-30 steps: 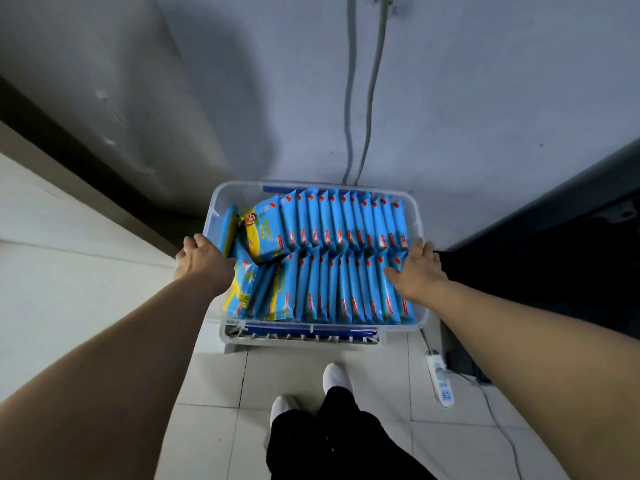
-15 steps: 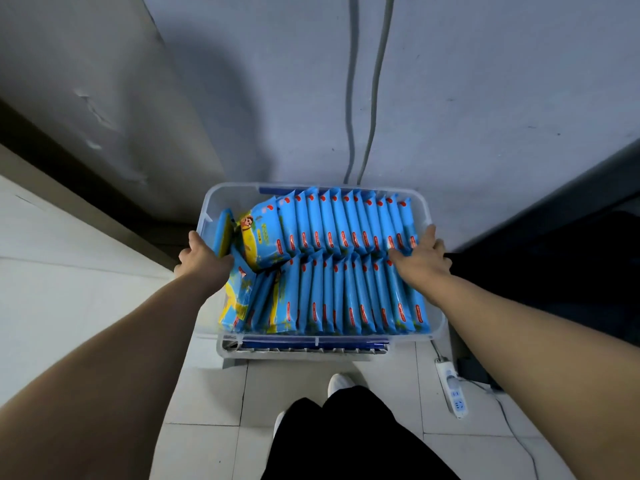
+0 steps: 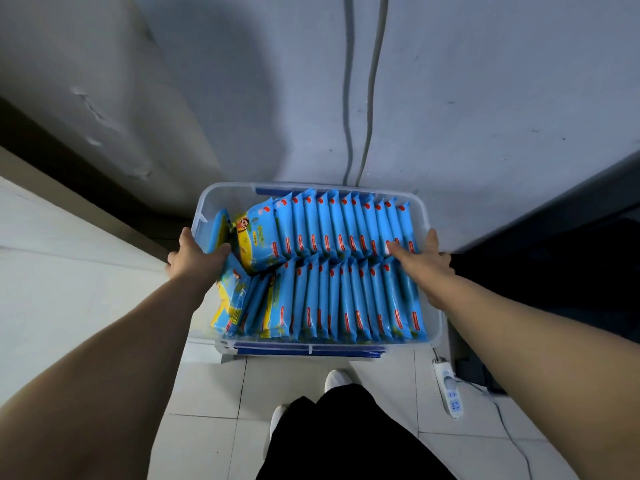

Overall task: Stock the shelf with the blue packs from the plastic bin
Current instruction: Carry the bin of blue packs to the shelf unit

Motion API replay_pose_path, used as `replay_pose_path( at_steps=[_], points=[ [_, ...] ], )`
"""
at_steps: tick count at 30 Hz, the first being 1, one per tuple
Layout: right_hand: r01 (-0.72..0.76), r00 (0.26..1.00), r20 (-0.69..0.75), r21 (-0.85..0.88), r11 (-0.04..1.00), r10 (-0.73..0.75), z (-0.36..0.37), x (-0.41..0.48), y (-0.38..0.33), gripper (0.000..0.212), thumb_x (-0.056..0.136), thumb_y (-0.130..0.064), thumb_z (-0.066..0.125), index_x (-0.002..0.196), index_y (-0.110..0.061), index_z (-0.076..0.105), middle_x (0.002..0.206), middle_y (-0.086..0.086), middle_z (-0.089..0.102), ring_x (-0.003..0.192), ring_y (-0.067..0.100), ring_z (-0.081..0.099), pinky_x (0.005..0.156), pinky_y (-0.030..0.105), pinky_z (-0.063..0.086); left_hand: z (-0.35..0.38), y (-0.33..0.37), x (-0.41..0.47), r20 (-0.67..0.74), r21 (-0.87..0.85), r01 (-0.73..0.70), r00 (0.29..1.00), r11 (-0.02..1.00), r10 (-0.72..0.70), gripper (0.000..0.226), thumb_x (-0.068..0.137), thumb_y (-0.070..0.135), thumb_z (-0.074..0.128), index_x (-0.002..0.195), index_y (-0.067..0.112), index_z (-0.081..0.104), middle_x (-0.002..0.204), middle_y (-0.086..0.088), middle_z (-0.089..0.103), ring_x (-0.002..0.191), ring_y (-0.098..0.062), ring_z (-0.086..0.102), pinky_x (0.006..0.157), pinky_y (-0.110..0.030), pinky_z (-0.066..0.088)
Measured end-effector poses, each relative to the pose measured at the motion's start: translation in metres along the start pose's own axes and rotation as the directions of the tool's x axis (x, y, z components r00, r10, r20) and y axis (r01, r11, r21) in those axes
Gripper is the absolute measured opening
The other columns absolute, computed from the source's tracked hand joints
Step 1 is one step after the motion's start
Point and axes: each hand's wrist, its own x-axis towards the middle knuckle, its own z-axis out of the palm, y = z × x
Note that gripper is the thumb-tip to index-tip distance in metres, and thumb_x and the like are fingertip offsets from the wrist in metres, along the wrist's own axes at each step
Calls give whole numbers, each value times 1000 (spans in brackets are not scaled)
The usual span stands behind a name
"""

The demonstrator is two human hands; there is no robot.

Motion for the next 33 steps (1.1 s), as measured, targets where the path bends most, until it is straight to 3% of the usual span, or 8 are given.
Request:
replay_pose_path(
  at_steps=[8,12,16,20,22,27,29,33],
  points=[
    [-15,996,90,102,995,6,-28,-44,16,100,75,-65,63,150,-35,4,150,14,24,133,38,33,109,52,32,-36,0,-49,-21,-56,64,998,996,-65,74,74,46,67,137,24,37,128,-13,52,118,-37,47,96,-56,45],
    [-9,992,125,114,993,-5,-43,-67,37,123,37,-90,62,142,-40,21,138,10,42,120,33,48,99,51,44,-49,-4,-84,-10,-27,47,999,999,-47,72,72,47,74,131,22,41,126,-14,51,117,-36,47,95,-55,46],
    [28,993,110,83,996,-37,-64,-107,54,102,67,-67,68,147,-34,15,140,15,35,126,37,39,105,51,37,-57,-15,-120,12,-12,24,1000,1000,-24,81,65,52,79,130,23,41,124,-13,51,115,-36,48,94,-54,46],
    [48,997,56,149,988,-57,-83,-143,86,101,75,-54,71,151,-29,8,145,14,33,128,33,41,103,41,39,-65,-28,-163,29,-50,-8,1000,999,10,84,59,54,81,127,23,42,121,-11,53,113,-36,49,94,-54,47],
    [54,997,36,198,979,-62,-93,-166,102,102,71,-56,74,149,-29,15,143,12,40,124,31,47,101,40,43,-69,-35,-185,34,-78,-36,999,996,39,81,56,54,81,121,22,44,118,-10,55,111,-35,51,92,-54,48],
    [5,999,32,271,963,-14,-108,-191,180,128,19,-88,68,134,-48,28,132,4,50,109,31,57,92,51,50,-81,-54,-254,47,-85,-114,992,990,118,87,48,60,79,121,22,49,112,-9,57,105,-33,54,89,-53,51],
    [-7,1000,10,298,954,4,-121,-216,209,124,21,-87,68,132,-48,30,129,3,51,109,31,57,92,51,49,-81,-60,-282,58,-83,-146,987,986,151,96,37,66,76,119,24,51,110,-8,59,104,-33,56,88,-52,51],
    [9,1000,-23,378,926,-1,-147,-275,254,108,35,-76,72,131,-44,35,127,5,51,105,29,58,91,48,50,-75,-73,-336,102,-67,-197,974,978,203,97,37,65,78,119,21,51,107,-6,60,100,-31,57,86,-51,53]
  ],
)
